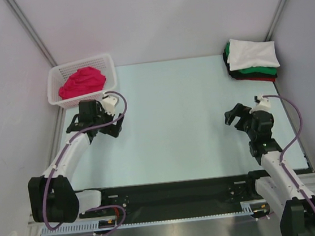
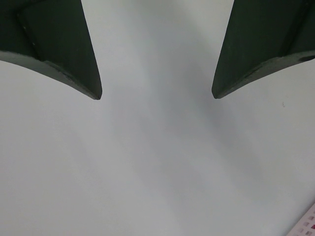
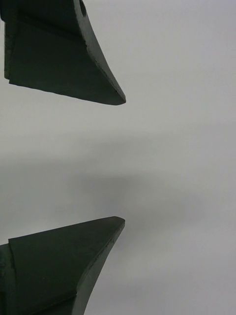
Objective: Fold and stack the t-shirts
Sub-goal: Neatly place the folded tshirt to the corner
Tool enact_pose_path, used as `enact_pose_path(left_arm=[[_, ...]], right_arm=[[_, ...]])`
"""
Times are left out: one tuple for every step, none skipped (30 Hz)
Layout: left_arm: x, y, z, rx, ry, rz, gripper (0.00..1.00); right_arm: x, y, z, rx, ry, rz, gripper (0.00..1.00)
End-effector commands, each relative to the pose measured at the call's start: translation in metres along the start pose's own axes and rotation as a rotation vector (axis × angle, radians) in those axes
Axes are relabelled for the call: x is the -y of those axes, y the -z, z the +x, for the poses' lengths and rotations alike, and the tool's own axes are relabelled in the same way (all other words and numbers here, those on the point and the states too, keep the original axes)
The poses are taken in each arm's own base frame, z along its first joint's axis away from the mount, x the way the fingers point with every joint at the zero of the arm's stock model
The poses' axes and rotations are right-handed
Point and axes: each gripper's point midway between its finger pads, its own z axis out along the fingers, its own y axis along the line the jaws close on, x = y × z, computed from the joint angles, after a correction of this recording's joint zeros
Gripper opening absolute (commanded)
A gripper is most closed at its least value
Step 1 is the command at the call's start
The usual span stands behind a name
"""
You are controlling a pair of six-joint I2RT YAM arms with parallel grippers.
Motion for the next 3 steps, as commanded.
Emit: enact_pose_path(left_arm=[[-0.0032, -0.0016, 0.0051, -0.009, 0.0, -0.006, 1.0], [-0.0048, -0.0018, 0.0047, -0.01, 0.009, -0.013, 1.0], [-0.006, -0.0031, 0.0047, -0.014, 0.017, -0.018, 1.0]], right_arm=[[-0.0033, -0.003, -0.0134, 0.058, -0.001, -0.006, 1.0], [-0.0035, -0.003, -0.0137, 0.059, -0.001, -0.007, 1.0], [-0.0028, -0.0034, -0.0131, 0.057, 0.0, -0.004, 1.0]])
